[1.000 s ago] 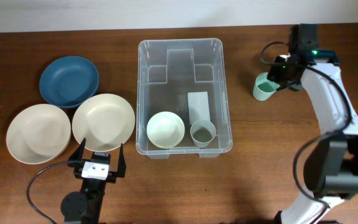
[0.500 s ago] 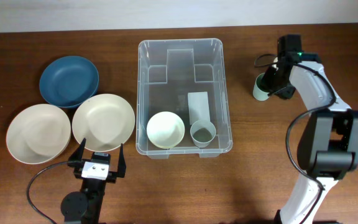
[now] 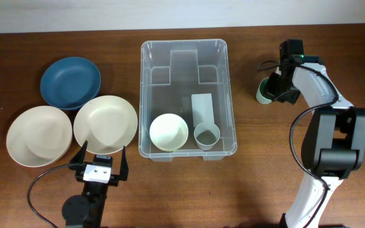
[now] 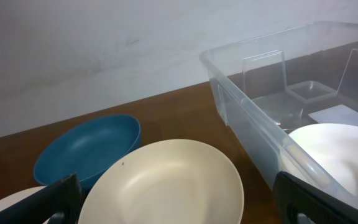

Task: Pack container
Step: 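Grasp the mint-green cup and drop it into the white cup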

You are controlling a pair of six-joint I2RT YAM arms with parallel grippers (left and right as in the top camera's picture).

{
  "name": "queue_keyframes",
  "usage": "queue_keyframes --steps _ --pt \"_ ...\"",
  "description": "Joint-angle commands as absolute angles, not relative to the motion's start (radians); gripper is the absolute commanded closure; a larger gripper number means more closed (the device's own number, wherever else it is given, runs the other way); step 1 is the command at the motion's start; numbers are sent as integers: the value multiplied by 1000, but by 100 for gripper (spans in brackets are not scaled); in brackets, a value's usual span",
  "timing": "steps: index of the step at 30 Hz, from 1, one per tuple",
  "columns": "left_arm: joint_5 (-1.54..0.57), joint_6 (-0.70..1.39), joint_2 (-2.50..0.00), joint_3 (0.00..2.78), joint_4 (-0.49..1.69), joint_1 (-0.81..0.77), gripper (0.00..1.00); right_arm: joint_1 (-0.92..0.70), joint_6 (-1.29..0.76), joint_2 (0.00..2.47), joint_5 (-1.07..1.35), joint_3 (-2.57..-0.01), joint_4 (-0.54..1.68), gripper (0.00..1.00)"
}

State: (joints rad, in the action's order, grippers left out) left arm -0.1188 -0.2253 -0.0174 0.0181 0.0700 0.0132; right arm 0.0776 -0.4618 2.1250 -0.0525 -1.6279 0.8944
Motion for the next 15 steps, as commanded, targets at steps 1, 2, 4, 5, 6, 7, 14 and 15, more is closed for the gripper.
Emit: queue_keyframes --steps 1,2,4,5,6,7,14,15 --pt "-112 -241 -11 9 68 9 1 58 -406 2023 -25 -1622 919 96" --pt "-112 -241 -11 9 68 9 1 47 -387 1993 -26 -1622 929 96" --pt "-112 -241 -11 9 68 9 1 21 -353 1930 -26 -1622 947 96" --pt "-112 -241 -11 9 68 9 1 1 -331 1891 -26 -1622 957 96" --pt "-112 -241 -11 9 68 9 1 -19 -307 1855 -26 -1622 965 96" --pt "-112 -241 -11 9 68 9 1 -40 -281 1819 -26 -1622 972 96" --pt "-112 -241 -11 9 68 9 1 -265 -55 1578 -30 -1622 1016 96" --pt "-111 -241 -11 9 68 9 0 -299 -48 1558 -39 -1622 1023 96"
